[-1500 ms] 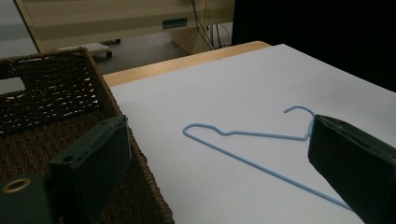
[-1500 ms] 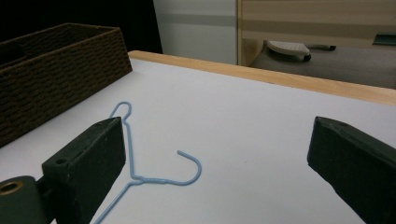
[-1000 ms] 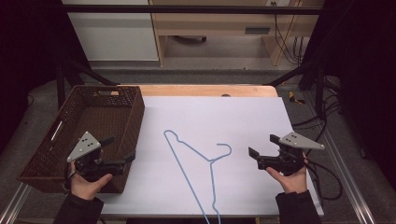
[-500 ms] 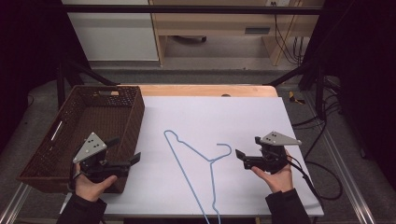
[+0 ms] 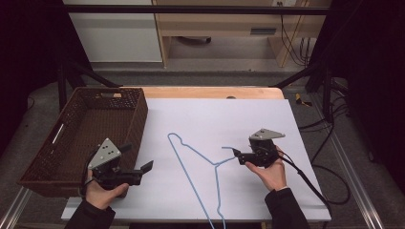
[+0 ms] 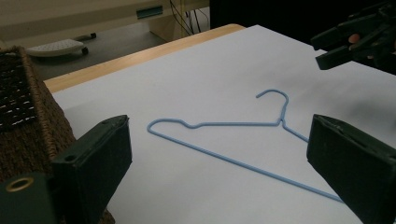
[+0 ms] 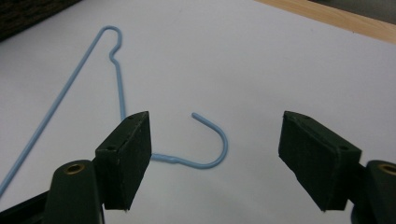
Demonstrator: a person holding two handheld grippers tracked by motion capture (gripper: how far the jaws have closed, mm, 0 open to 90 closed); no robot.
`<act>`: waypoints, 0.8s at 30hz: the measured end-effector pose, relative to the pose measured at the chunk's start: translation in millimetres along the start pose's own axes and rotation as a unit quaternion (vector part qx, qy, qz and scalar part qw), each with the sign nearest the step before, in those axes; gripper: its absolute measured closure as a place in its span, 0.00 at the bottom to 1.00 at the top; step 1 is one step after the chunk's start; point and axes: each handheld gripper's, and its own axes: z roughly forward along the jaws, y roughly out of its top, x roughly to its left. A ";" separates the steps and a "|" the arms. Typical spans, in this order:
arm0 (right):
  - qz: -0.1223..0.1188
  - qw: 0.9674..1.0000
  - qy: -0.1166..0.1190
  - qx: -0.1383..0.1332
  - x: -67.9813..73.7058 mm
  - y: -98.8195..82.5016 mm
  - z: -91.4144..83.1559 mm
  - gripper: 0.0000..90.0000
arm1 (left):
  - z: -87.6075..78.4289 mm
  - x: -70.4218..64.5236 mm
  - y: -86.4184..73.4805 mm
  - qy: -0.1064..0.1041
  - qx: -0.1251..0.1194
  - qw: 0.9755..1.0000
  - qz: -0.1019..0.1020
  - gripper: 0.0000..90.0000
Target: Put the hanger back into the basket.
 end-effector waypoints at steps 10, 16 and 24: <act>0.005 0.998 -0.008 0.058 -4.7 -0.1 49.9 0.37 | 1.8 -1.9 -0.1 -0.004 0.000 1.000 0.003 0.07; 0.000 0.996 -0.012 0.088 -7.7 -6.4 69.3 0.45 | 4.2 -2.6 -0.4 -0.006 0.004 1.000 0.006 0.07; 0.005 0.993 -0.020 0.115 -11.3 -10.4 81.0 0.61 | 7.7 -2.5 -2.0 -0.007 0.009 1.000 0.005 0.07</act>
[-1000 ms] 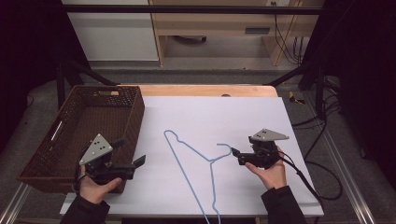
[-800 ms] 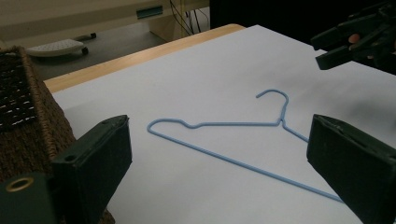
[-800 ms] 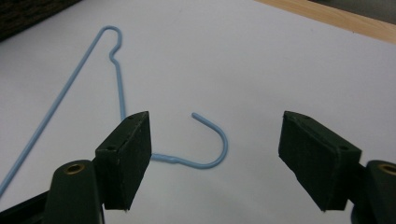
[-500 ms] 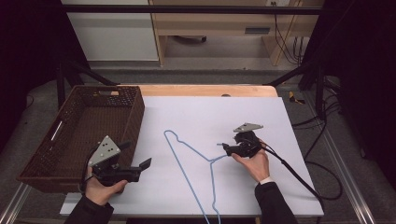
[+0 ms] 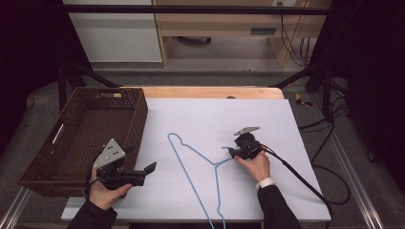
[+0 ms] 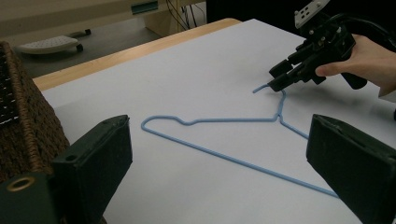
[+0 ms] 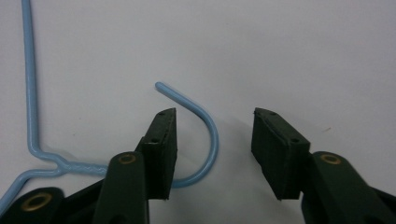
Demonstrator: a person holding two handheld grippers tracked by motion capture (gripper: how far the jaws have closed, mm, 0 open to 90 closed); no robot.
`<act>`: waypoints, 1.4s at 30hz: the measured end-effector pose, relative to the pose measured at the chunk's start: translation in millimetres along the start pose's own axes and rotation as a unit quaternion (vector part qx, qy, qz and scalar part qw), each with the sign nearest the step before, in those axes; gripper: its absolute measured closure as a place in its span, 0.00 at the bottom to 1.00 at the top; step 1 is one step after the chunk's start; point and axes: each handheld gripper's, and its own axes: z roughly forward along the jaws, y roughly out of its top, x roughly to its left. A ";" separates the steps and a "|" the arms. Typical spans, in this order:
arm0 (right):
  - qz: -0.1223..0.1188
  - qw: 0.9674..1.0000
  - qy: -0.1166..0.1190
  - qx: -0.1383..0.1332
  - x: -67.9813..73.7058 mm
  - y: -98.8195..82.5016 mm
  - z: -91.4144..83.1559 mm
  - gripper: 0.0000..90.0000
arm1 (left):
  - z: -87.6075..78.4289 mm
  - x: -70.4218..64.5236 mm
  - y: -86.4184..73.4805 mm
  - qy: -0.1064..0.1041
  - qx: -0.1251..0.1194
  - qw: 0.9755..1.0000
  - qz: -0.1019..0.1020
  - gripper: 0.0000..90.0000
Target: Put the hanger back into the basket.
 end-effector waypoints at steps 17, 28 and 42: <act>0.019 1.000 -0.001 0.020 -0.7 0.5 -0.4 0.88 | 2.1 -0.7 -0.4 0.001 0.005 1.000 0.002 0.08; 0.037 0.999 -0.004 0.036 1.2 4.8 0.6 0.96 | 7.4 -3.1 -1.6 -0.003 0.012 1.000 0.003 0.08; 0.077 0.997 -0.009 0.020 0.8 7.3 -4.6 0.97 | 19.2 -11.2 -1.5 -0.011 0.029 0.999 0.020 0.08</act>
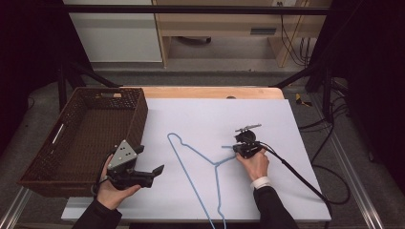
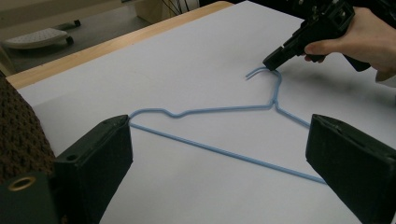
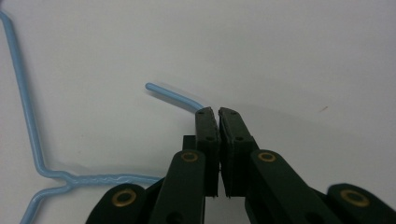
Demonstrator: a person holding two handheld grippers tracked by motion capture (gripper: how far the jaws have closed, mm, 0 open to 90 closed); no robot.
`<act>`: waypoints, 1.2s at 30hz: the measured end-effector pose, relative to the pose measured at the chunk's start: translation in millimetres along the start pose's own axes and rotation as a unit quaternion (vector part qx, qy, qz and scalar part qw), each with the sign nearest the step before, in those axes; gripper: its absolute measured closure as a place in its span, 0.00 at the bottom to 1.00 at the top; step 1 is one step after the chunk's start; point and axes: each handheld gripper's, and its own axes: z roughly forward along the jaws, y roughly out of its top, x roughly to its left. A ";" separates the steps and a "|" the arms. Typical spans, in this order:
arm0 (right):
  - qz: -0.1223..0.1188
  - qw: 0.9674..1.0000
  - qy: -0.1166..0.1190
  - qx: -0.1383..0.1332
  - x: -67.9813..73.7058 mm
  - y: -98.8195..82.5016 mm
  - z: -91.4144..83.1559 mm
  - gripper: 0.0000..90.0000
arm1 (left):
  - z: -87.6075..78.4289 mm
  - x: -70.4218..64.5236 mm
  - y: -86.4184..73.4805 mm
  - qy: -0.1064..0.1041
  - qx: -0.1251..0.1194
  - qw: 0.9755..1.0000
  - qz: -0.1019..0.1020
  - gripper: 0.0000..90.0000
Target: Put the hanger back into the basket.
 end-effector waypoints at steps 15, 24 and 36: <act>-0.020 0.997 0.016 -0.071 11.5 11.0 -38.0 0.97 | 51.8 -22.4 12.7 -0.032 0.071 0.995 0.055 0.09; -0.029 0.996 0.017 -0.085 17.1 14.8 -48.6 0.97 | 93.9 -35.1 19.6 -0.035 0.121 0.987 0.105 0.12; -0.035 0.995 0.019 -0.089 18.4 15.6 -51.4 0.97 | 136.4 -35.3 26.8 -0.032 0.167 0.969 0.180 0.24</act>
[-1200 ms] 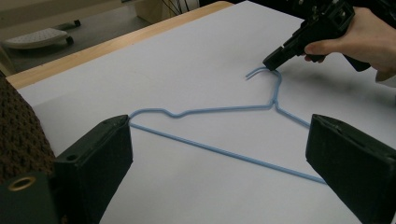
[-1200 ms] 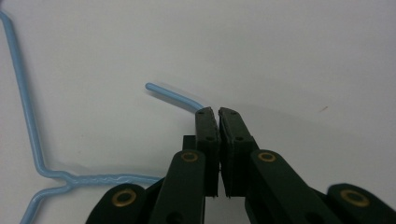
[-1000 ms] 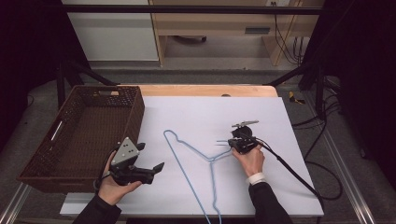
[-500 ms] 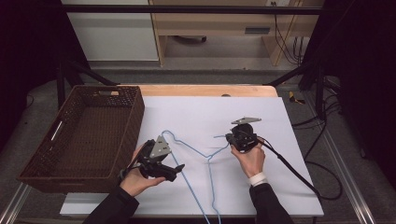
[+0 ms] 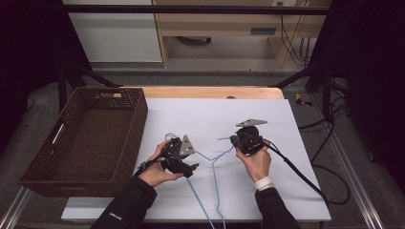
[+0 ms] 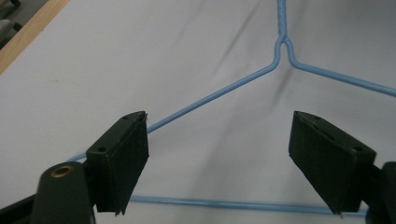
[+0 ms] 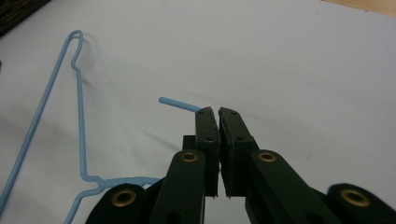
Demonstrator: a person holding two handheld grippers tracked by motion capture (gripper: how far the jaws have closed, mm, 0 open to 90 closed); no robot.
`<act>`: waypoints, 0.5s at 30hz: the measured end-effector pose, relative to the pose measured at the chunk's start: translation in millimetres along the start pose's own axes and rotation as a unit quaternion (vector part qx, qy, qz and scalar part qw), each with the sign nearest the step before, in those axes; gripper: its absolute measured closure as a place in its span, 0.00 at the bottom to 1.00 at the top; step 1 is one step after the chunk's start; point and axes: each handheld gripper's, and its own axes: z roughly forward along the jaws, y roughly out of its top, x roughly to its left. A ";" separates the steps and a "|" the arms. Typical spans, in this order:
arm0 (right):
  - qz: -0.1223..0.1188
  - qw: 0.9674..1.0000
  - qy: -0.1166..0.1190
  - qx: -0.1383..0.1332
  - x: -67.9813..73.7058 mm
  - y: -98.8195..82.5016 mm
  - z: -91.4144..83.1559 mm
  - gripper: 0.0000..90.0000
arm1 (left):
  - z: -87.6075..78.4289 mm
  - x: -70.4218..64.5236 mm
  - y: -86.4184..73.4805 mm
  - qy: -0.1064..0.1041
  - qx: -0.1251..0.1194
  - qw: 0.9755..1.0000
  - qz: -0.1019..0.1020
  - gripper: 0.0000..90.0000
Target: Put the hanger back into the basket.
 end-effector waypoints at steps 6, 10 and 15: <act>0.001 1.000 0.003 -0.003 0.5 0.7 -0.9 0.97 | 14.4 1.9 4.9 0.009 0.016 0.998 0.054 0.32; -0.003 1.000 0.003 -0.005 0.4 0.7 -1.1 0.97 | 22.5 2.5 8.6 0.014 0.029 0.995 0.098 0.39; 0.000 1.000 0.005 -0.005 1.0 1.1 -2.1 0.97 | 34.5 5.6 7.1 0.020 0.038 0.991 0.125 0.49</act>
